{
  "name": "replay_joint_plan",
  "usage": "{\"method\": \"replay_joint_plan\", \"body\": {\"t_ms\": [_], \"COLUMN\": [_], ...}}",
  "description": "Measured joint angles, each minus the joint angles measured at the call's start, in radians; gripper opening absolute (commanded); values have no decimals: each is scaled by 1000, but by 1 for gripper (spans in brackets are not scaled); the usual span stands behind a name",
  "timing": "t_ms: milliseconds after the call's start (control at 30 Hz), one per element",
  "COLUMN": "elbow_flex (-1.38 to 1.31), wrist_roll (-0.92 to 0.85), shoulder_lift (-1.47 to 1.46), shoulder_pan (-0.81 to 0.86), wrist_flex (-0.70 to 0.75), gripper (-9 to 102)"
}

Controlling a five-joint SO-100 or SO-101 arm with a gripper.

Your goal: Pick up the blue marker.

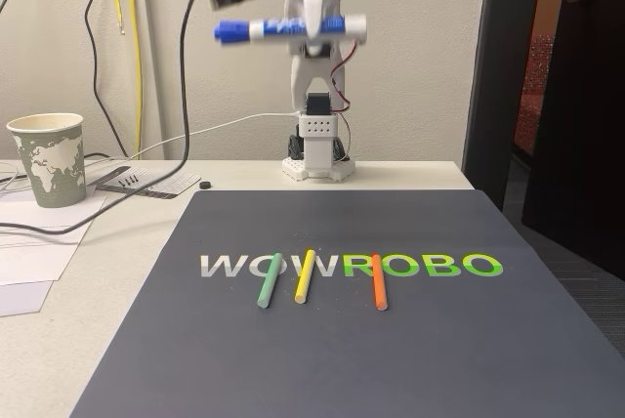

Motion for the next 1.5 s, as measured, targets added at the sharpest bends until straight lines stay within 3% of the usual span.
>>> {"method": "replay_joint_plan", "body": {"t_ms": [467, 667, 1000, 1500], "elbow_flex": [687, 1428, 2033, 2353], "wrist_roll": [34, 48, 14, -49], "shoulder_lift": [552, 1078, 1342, 1336], "shoulder_pan": [-29, -40, -41, -41], "wrist_flex": [-31, -373, -735, -1126], "gripper": [1, 1, 1, 1]}}
